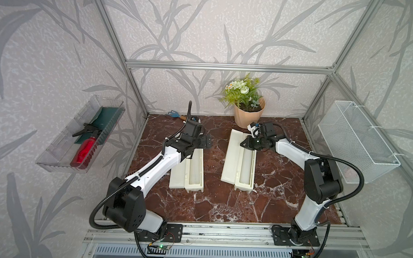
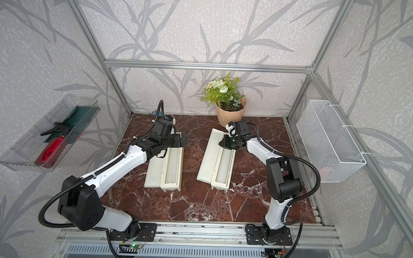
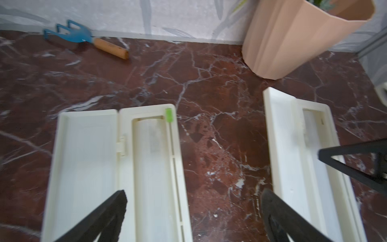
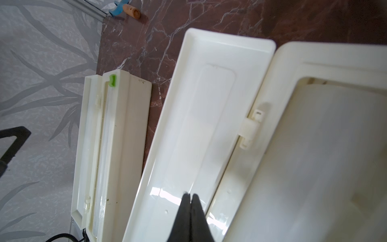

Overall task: Put plastic wrap rolls into dispensers
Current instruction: Open the lid of the plastic wrap cutting box, then reset both arms

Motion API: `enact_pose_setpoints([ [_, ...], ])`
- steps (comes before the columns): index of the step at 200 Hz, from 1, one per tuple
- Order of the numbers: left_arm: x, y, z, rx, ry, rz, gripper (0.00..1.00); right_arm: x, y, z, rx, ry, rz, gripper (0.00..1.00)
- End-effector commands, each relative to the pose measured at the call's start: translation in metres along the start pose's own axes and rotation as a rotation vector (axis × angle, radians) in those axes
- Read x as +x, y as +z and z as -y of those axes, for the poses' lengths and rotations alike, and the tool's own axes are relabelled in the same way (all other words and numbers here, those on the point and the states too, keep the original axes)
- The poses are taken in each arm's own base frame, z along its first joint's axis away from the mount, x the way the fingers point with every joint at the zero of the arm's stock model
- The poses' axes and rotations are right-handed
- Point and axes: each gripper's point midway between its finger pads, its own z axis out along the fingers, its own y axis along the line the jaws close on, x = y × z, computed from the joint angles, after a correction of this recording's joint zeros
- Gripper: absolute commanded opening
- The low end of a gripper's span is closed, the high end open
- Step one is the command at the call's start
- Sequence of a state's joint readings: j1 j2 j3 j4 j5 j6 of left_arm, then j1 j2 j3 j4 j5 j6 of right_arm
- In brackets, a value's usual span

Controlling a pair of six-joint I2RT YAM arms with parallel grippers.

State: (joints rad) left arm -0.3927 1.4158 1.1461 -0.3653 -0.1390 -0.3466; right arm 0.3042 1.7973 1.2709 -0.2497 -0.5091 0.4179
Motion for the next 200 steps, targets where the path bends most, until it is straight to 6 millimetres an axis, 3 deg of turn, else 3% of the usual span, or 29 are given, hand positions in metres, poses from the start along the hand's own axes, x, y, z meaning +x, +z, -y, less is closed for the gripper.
enact_pose_setpoints([
  [1, -0.002, -0.019, -0.068, -0.255, -0.002, 0.073, 1.00, -0.029, -0.049, -0.004, 0.070, -0.140, 0.164, 0.14],
  [12, 0.006, -0.022, -0.090, -0.302, -0.003, 0.099, 1.00, -0.036, -0.068, 0.006, 0.100, -0.161, 0.213, 0.22],
  [24, 0.017, -0.026, -0.115, -0.358, -0.029, 0.135, 1.00, -0.041, -0.088, 0.026, 0.136, -0.152, 0.253, 0.42],
  [31, 0.023, -0.028, -0.130, -0.400, -0.045, 0.164, 1.00, -0.041, -0.100, 0.038, 0.161, -0.144, 0.270, 0.64],
  [32, 0.025, -0.028, -0.132, -0.406, -0.046, 0.163, 1.00, -0.042, -0.102, 0.039, 0.163, -0.143, 0.273, 0.69],
  [34, 0.025, -0.029, -0.136, -0.415, -0.050, 0.175, 1.00, -0.041, -0.105, 0.042, 0.171, -0.145, 0.277, 0.91],
  [37, 0.029, -0.028, -0.141, -0.428, -0.052, 0.186, 1.00, -0.041, -0.109, 0.047, 0.180, -0.152, 0.283, 1.00],
  [54, 0.046, -0.028, -0.166, -0.493, -0.055, 0.266, 1.00, -0.034, -0.135, 0.069, 0.307, -0.262, 0.328, 0.99],
  [72, 0.065, -0.020, -0.185, -0.515, -0.081, 0.324, 1.00, -0.024, -0.156, 0.109, 0.543, -0.326, 0.449, 1.00],
  [93, 0.082, 0.001, -0.199, -0.526, -0.063, 0.331, 1.00, 0.005, -0.153, 0.143, 0.630, -0.406, 0.534, 1.00],
  [122, 0.063, 0.025, -0.192, -0.456, -0.031, 0.359, 1.00, 0.026, -0.145, 0.174, 0.646, -0.343, 0.638, 0.99],
  [146, 0.058, 0.038, -0.191, -0.458, 0.020, 0.321, 0.99, 0.015, -0.142, 0.180, 0.611, -0.281, 0.662, 0.99],
  [168, 0.066, 0.051, -0.178, -0.349, 0.058, 0.351, 0.99, 0.009, -0.122, 0.167, 0.486, -0.342, 0.660, 0.99],
  [200, 0.073, 0.041, -0.194, -0.378, -0.020, 0.455, 0.99, 0.013, -0.112, 0.154, 0.446, -0.434, 0.664, 0.99],
])
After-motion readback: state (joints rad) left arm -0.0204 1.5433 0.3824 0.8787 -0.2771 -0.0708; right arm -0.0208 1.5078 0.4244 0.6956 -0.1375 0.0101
